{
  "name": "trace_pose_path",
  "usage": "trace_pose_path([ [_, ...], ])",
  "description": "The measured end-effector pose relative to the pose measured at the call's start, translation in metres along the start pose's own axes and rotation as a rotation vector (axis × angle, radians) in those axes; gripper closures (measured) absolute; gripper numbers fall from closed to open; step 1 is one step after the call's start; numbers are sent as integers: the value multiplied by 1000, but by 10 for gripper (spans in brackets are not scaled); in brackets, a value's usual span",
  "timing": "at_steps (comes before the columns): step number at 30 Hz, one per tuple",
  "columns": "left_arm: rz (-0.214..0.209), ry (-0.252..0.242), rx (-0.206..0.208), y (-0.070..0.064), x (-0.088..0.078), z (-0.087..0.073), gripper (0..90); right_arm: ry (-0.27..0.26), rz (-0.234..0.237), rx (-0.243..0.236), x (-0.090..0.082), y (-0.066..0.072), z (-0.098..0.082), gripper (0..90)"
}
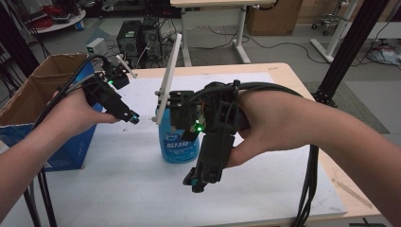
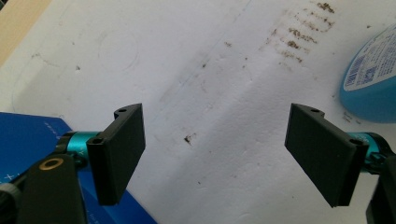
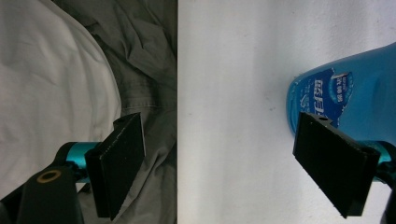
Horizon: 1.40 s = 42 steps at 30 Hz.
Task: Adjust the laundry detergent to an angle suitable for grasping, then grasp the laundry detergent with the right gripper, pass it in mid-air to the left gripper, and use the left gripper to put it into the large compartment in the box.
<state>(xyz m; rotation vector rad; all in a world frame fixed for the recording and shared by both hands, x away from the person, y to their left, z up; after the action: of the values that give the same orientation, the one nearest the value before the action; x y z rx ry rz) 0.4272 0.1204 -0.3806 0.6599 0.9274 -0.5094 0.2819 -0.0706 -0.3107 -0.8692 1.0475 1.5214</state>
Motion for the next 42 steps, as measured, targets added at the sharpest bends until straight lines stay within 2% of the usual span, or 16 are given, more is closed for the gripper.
trace_pose_path([
  [10,-8,-15,26,-2,-10,3,205,-39,-19,6,-12,-2,-5,161],
  [18,-7,-33,33,-1,-17,4,204,-128,-24,14,-33,-12,-20,161],
  [24,0,-44,50,-1,-24,6,204,-217,-64,21,-50,-32,-39,161],
  [28,13,-33,68,0,-23,4,204,-265,-67,57,-54,-47,-55,161],
  [33,8,-37,69,2,-24,4,204,-293,-77,93,-51,-67,-72,161],
  [40,12,-43,69,4,-25,2,204,-328,-82,95,-43,-89,-83,161],
  [42,12,-47,68,4,-25,1,204,-335,-70,97,-40,-94,-85,161],
])
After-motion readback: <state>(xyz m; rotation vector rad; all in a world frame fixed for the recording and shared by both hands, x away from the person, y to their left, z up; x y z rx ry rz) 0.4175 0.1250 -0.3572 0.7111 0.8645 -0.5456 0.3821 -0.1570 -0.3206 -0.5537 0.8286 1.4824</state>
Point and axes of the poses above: each handheld gripper's, and its own axes: x roughly forward along the jaws, z roughly out of its top, y roughly to its left, the point moved 5 cm from there along x, roughly forward along the jaws, and after that the axes turned 8 degrees about z, right-handed, at the moved point
